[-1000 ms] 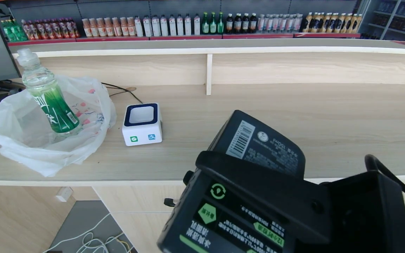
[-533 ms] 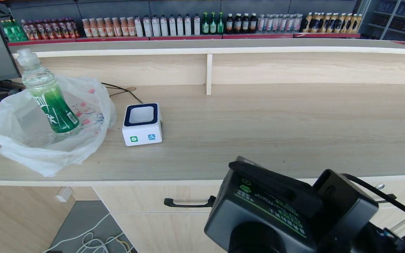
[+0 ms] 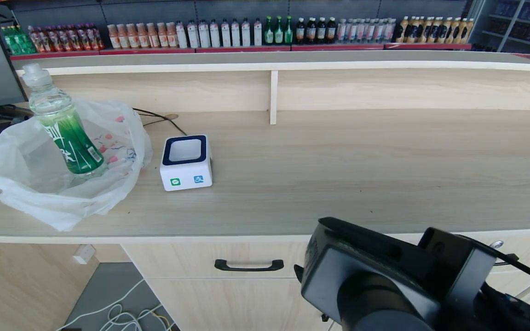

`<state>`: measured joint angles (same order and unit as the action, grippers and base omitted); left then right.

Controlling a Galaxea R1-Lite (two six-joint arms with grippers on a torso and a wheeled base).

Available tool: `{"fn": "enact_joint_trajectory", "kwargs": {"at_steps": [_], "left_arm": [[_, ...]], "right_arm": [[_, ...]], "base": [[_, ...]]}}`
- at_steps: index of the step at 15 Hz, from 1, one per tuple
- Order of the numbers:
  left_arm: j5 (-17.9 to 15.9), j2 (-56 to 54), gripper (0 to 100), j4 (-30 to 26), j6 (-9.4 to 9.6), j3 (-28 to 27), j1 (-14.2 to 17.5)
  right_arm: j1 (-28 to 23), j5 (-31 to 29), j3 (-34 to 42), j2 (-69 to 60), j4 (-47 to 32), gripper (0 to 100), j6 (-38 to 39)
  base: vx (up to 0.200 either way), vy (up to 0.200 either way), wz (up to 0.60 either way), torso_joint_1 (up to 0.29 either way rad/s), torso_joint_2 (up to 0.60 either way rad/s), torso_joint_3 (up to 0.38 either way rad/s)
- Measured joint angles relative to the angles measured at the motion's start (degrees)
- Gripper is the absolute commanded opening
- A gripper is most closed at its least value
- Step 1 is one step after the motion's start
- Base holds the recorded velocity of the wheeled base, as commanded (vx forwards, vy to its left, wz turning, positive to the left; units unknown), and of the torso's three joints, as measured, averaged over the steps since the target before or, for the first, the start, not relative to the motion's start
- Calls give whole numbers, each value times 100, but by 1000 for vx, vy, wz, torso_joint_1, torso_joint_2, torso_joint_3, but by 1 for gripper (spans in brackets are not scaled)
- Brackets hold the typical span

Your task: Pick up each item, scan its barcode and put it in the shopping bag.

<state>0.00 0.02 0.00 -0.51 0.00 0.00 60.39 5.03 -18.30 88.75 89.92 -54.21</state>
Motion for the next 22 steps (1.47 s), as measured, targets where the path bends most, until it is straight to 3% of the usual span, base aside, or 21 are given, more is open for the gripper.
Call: {"fn": "enact_joint_trajectory", "kwargs": {"at_steps": [5, 7, 9, 16, 22], "left_arm": [[0, 0, 100, 0, 0, 0, 0], [0, 0, 100, 0, 2, 0, 0], [0, 0, 100, 0, 0, 0, 0], [0, 0, 100, 0, 29, 0, -2], [0, 0, 100, 0, 56, 0, -10]], "right_arm": [[-72, -193, -383, 26, -279, 0, 1247], [-89, -625, -1031, 50, -491, 0, 2504], [-257, -1023, -1198, 98, -611, 0, 3574], [-1501, -1159, -948, 389, -547, 0, 4896], [-1838, -1875, -1150, 527, -466, 0, 5464]], "base": [[0, 0, 0, 0, 0, 0], [0, 0, 0, 0, 0, 0], [0, 0, 0, 0, 0, 0], [0, 0, 0, 0, 0, 0], [0, 0, 0, 0, 0, 0]]}}
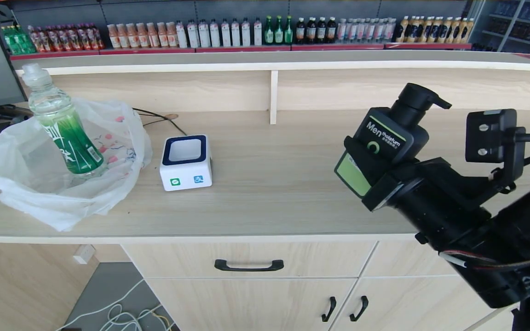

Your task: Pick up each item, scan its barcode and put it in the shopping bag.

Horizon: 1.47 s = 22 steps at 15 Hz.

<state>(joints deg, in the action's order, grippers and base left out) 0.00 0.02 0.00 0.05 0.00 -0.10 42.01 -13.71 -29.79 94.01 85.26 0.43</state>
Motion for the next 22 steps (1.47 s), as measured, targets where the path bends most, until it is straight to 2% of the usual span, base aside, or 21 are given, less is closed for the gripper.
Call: {"fn": "enact_joint_trajectory", "kwargs": {"at_steps": [3, 21, 22], "left_arm": [[0, 0, 100, 0, -15, 0, 7], [0, 0, 100, -2, -34, 0, 7], [0, 0, 100, 0, -26, 0, 10]], "right_arm": [[-39, -119, 11, 41, -2, 0, -59], [-191, -123, 286, -258, 9, 0, -16], [-191, -122, 332, -297, 16, 0, -16]], "base": [[0, 0, 0, 0, 0, 0], [0, 200, 0, 2, 2, 2], [0, 0, 0, 0, 0, 0]]}}
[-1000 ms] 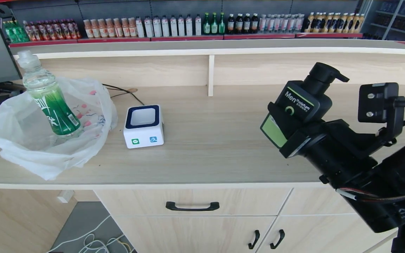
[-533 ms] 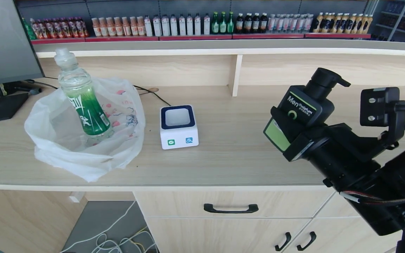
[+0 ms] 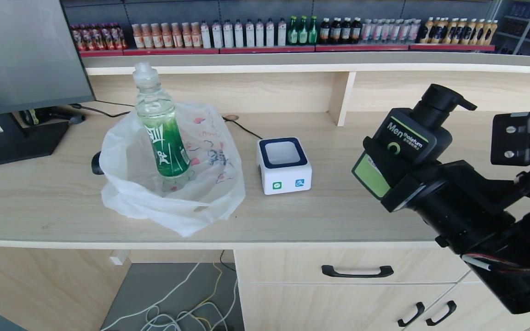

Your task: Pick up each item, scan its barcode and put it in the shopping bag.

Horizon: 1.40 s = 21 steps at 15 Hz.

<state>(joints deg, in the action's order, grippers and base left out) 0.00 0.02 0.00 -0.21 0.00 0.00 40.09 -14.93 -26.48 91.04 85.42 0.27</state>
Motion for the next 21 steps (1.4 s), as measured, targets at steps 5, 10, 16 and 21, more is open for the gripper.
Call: {"fn": "enact_joint_trajectory", "kwargs": {"at_steps": [5, 10, 16, 21], "left_arm": [[0, 0, 100, 2, 13, 0, -5], [0, 0, 100, 0, 16, 0, -10], [0, 0, 100, 0, 13, 0, -5], [-2, 0, 100, 0, 13, 0, -10]], "right_arm": [[-11, 51, -22, -57, 4, 0, 0], [-7, 378, -100, 33, -5, 0, 35], [17, 500, -885, 315, -202, 0, 608], [87, 511, -2222, 881, -835, 0, 1358]], "base": [[0, 0, 0, 0, 0, 0], [0, 0, 0, 0, 0, 0], [0, 0, 0, 0, 0, 0], [0, 0, 0, 0, 0, 0]]}}
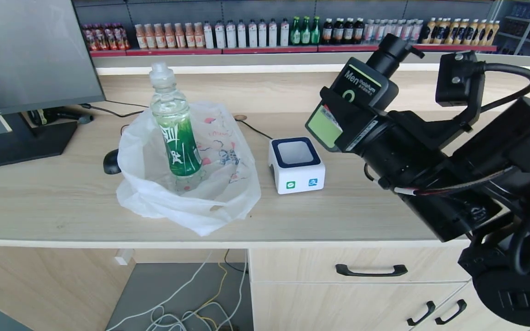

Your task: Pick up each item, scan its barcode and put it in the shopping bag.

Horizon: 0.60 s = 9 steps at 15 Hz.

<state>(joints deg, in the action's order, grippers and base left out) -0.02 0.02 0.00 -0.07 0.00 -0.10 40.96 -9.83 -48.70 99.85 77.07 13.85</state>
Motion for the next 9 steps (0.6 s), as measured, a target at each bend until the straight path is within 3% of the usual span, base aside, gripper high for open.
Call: {"fn": "enact_joint_trajectory", "kwargs": {"at_steps": [4, 9], "left_arm": [[2, 0, 100, 0, 2, 0, 2], [2, 0, 100, -2, 0, 0, 0]], "right_arm": [[46, -174, -1211, 591, -385, 0, 596], [317, -686, -2636, 1276, -1664, 0, 1504]], "base": [[0, 0, 0, 0, 0, 0], [0, 0, 0, 0, 0, 0]]}}
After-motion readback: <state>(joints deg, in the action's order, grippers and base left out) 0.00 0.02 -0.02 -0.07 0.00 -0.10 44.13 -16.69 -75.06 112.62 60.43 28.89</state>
